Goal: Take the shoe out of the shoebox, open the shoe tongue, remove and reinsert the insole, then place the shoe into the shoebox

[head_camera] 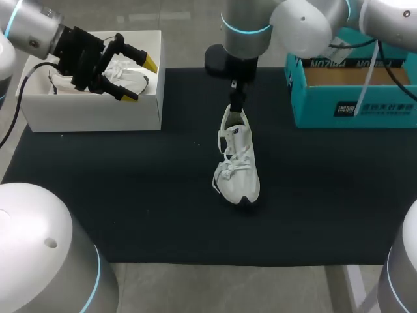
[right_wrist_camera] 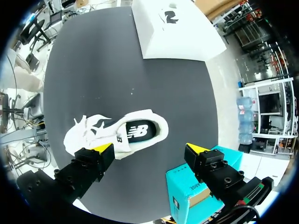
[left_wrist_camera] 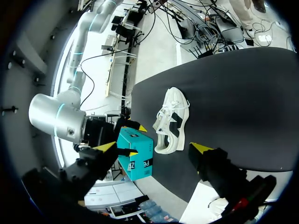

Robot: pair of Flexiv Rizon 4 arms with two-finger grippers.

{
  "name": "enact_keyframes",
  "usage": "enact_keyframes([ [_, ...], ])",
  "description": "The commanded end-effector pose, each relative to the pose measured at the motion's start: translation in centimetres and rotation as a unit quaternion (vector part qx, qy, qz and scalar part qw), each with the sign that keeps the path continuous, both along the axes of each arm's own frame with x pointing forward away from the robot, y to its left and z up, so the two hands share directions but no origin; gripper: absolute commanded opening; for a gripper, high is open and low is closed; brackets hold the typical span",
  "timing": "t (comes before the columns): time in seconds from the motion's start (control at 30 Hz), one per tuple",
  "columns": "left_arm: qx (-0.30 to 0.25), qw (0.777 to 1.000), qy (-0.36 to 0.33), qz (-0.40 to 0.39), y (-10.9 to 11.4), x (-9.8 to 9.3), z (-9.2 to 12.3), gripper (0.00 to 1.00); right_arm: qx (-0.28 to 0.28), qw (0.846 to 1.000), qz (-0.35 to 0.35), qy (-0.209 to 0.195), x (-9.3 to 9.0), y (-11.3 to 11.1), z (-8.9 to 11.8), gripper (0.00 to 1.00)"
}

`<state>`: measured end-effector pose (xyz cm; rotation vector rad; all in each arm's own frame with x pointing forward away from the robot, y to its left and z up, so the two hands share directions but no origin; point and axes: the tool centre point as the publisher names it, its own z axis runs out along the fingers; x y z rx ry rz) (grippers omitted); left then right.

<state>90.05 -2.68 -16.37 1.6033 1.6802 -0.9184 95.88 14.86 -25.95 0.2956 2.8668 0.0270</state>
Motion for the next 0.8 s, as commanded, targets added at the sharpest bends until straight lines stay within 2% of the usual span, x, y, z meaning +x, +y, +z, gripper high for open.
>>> enact_keyframes([
  [0.03, 0.001, 1.000, 0.000, 0.000, 0.0, 0.0, 0.0, 1.00, -0.005, 1.000, 0.008, 0.010, 2.0, 0.5, -1.9, 1.00],
  [0.43, 0.001, 1.000, 0.000, 0.000, 0.0, 0.0, 0.0, 1.00, -0.024, 0.999, 0.034, 0.032, 5.6, 0.6, -5.5, 1.00],
  [0.63, 0.001, 1.000, 0.000, 0.000, 0.0, 0.0, 0.0, 1.00, -0.019, 0.998, 0.049, 0.042, 6.6, 0.6, -6.8, 1.00],
  [0.8, 0.001, 1.000, 0.000, 0.000, 0.0, 0.0, 0.0, 1.00, -0.021, 0.998, 0.047, 0.041, 6.6, 0.6, -6.9, 1.00],
])
